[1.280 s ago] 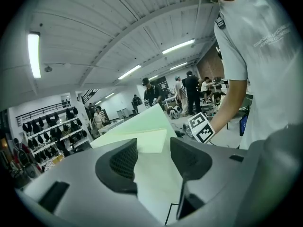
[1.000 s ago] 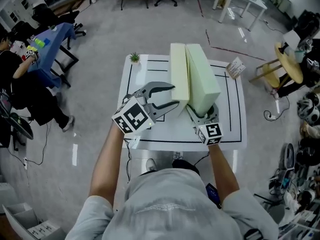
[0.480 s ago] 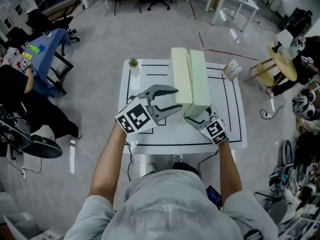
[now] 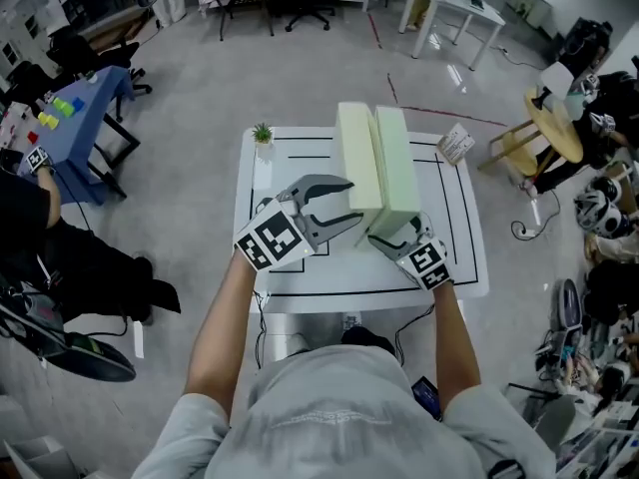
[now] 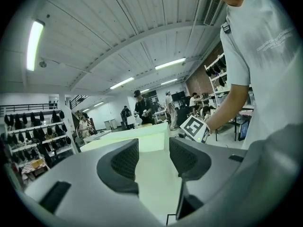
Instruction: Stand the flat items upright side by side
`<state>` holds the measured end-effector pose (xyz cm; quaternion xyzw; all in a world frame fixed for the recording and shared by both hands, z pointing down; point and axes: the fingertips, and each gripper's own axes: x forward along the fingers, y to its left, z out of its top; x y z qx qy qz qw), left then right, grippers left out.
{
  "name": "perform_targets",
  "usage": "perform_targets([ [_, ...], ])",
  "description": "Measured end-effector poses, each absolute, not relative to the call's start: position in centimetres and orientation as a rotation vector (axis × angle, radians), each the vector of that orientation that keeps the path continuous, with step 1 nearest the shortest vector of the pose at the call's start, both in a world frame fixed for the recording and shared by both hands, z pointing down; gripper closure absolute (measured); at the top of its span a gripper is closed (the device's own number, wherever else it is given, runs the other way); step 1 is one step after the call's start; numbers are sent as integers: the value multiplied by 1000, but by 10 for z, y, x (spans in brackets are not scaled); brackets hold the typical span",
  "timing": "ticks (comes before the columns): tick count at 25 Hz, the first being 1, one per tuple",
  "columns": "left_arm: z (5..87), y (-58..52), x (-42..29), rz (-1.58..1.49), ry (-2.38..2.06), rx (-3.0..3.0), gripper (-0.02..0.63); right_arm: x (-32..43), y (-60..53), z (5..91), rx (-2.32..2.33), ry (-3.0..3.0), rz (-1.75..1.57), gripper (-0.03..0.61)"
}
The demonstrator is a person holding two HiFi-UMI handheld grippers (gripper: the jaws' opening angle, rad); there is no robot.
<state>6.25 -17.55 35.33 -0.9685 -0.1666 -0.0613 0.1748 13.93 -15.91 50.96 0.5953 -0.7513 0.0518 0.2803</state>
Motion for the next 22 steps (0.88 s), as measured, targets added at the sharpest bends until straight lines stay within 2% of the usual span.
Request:
perform_targets([
  [4,350,-180,49,-124,-418,-2850,388,143,-144,472,1832,-2065,135,169],
  [10,350,-205,19,-119,-158,-2981,394,163,-100,389,2313,-2104,138,188],
  [14,364,-225,1,-175,61,-3084,419,167,-75,360,2438,-1967,71,297],
  [16,365,-230,-8,-166,155,-3127,471,167,-64,353,2461,-1912,74,340],
  [22,350,-226,-29,-124,310,-3071,540,160,-34,329,2480,-1757,4,464],
])
